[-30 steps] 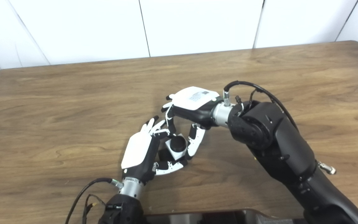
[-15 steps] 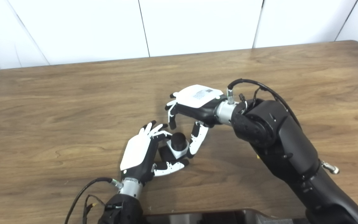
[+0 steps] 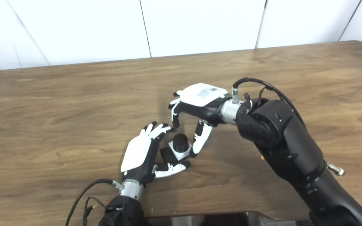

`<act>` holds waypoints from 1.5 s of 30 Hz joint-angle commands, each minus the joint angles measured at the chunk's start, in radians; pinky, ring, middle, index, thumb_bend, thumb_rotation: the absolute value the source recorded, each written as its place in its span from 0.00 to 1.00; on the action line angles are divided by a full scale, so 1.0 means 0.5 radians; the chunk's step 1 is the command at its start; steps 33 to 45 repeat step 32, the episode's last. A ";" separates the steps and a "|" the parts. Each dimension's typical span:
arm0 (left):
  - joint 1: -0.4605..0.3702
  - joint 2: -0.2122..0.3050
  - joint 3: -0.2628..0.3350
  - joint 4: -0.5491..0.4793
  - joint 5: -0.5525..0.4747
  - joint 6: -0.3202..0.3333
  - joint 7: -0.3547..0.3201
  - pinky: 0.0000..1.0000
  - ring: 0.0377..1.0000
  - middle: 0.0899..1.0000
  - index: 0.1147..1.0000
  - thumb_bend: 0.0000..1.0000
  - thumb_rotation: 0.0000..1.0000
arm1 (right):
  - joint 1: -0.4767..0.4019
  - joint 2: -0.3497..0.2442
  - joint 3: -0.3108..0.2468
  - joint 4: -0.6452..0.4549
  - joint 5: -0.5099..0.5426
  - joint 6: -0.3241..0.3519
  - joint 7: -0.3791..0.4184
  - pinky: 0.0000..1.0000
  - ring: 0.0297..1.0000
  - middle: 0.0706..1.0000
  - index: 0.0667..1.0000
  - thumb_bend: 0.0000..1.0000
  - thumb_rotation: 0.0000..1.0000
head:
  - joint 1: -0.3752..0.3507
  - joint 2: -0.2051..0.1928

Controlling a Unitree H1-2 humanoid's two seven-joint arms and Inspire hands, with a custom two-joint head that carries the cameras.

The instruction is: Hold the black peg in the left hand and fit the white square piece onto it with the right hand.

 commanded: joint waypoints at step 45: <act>0.008 -0.217 0.391 -0.549 0.095 0.262 -0.736 0.91 0.98 0.93 0.87 0.88 0.60 | -0.107 -0.061 -0.114 0.201 0.084 -0.005 -0.183 1.00 1.00 0.90 0.60 0.99 0.30 | 0.038 0.000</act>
